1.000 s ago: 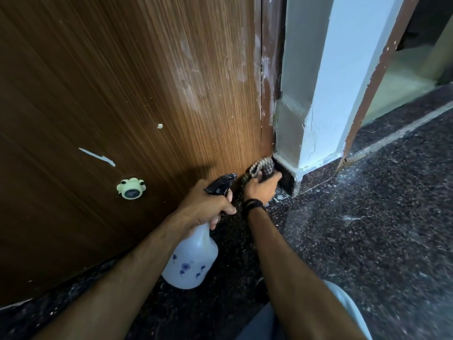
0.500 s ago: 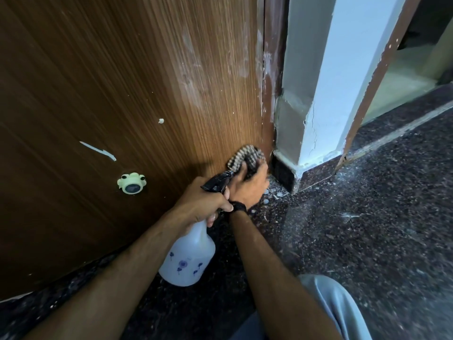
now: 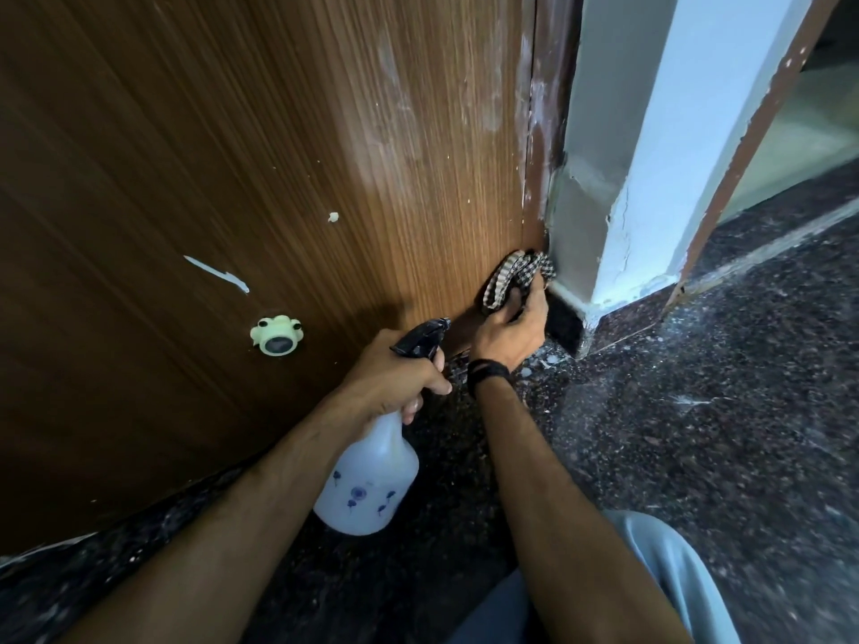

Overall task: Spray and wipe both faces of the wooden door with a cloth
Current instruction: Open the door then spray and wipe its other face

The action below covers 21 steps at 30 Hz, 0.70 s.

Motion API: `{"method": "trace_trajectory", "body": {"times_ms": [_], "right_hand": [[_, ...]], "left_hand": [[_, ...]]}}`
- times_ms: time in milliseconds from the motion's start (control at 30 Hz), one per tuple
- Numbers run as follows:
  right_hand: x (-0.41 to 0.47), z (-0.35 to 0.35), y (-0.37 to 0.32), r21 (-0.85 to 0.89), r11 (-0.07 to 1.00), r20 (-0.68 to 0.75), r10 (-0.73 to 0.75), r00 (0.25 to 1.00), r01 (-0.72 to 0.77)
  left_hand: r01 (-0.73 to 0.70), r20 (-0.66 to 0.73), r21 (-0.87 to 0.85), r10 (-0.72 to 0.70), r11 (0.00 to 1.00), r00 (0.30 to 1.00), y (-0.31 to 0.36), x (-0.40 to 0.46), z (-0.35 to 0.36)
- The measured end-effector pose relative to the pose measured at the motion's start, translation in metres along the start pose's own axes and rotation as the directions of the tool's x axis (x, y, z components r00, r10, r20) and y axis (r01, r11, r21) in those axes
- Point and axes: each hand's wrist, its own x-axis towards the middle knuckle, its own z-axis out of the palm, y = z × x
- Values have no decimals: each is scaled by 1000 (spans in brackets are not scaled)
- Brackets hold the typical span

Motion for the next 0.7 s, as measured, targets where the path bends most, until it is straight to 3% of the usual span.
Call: {"method": "trace_trajectory", "body": {"times_ms": [200,333,433,533,600,700], "right_hand": [[3,-8,-8,-20,1000,-16,6,1000,-6],[29,-10,-41,-23,989,92,-143,986,145],[23,-11,-56,19,914,173,-402,899,405],[-11,-17,-59,83,846,301,-526,796,527],[-20,-20,-61,131,858,351,-509,786,497],[-10,-17,-78,160,904,310,-427,849,396]], "left_hand": [[-36,26,-13,37,999,999,11,-4,9],[-78,0,-42,78,996,997,21,-8,-1],[-83,-57,-80,79,993,995,23,-8,-12],[-56,-111,-83,46,995,993,21,-11,-16],[-54,-142,-96,40,994,989,20,-14,-20],[-82,-163,-140,59,987,985,26,-19,-29]]}}
